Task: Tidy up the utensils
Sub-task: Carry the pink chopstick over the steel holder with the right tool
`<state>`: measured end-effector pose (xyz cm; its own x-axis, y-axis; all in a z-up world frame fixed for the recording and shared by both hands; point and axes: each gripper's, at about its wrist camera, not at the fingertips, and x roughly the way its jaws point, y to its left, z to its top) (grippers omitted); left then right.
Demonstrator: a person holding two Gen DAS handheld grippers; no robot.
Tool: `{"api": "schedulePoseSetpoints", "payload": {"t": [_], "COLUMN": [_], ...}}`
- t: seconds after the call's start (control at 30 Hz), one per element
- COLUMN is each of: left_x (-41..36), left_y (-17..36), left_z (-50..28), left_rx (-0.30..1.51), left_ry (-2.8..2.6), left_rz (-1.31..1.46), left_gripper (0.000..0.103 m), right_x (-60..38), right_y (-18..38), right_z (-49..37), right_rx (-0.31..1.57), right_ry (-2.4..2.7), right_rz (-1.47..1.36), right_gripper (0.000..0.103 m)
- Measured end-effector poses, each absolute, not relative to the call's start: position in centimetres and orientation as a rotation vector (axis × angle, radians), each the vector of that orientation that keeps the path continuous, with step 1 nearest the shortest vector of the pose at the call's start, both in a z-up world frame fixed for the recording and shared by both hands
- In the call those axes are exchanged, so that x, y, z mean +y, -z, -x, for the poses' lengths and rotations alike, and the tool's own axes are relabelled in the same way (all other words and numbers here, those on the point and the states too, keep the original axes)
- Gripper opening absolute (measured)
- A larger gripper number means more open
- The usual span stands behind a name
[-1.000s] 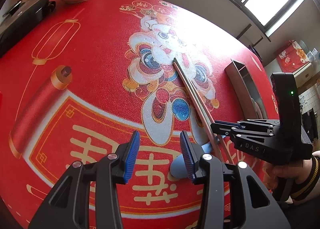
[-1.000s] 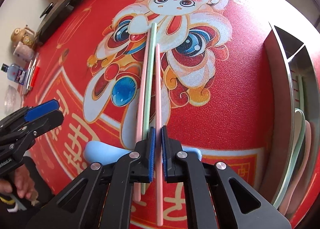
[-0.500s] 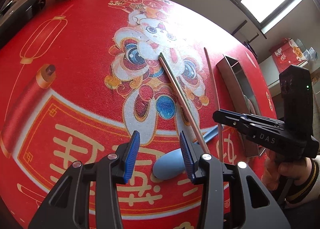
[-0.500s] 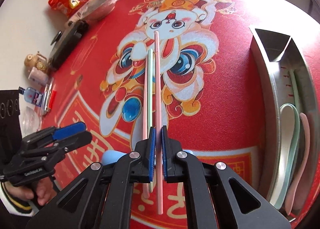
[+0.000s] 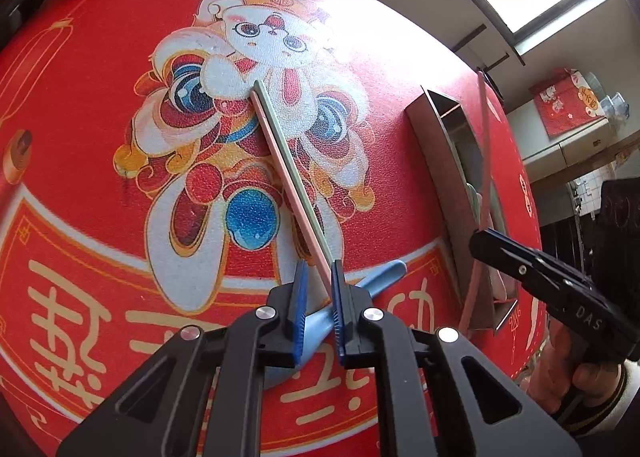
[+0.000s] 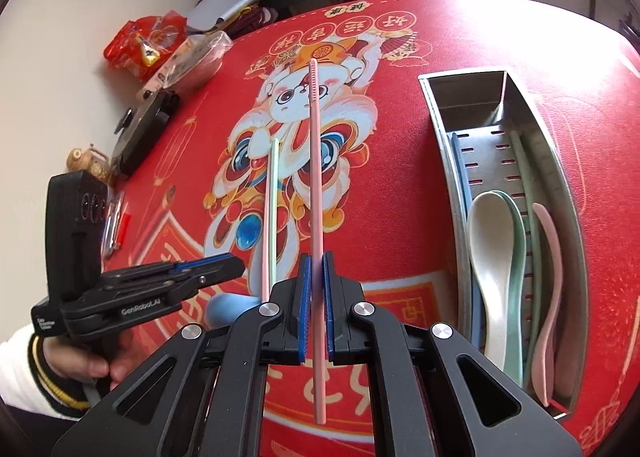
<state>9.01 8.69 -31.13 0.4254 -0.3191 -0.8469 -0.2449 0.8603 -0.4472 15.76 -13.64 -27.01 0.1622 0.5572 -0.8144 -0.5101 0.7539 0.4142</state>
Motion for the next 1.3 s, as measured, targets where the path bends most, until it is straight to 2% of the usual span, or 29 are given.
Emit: {"api": "schedulePoseSetpoints", "payload": {"t": [0.63,0.8,1.17,1.3], "left_x": [8.7,8.7,7.6,7.6], "left_y": [32.7,32.7,32.7,32.7], "left_z": [-11.8,-12.2,-12.4,-12.2], "left_rx": [1.169,1.178,1.178,1.17], "left_ry": [-0.158,-0.187,-0.216,-0.201], "left_rz": [0.589,0.574,0.5,0.514], "left_gripper": [0.011,0.015,0.015,0.01], "right_x": [-17.7,-18.3,-19.5,-19.8], "right_y": [26.6,26.4,26.1,25.9], "right_z": [-16.3,-16.2,-15.8,-15.6], "right_rx": [1.163,1.157,1.144,1.138], "right_ry": [-0.73,-0.725,-0.704,-0.701], "right_rz": [-0.071,-0.075,-0.099,-0.108], "right_gripper": [0.006,0.006,0.006,0.006]}}
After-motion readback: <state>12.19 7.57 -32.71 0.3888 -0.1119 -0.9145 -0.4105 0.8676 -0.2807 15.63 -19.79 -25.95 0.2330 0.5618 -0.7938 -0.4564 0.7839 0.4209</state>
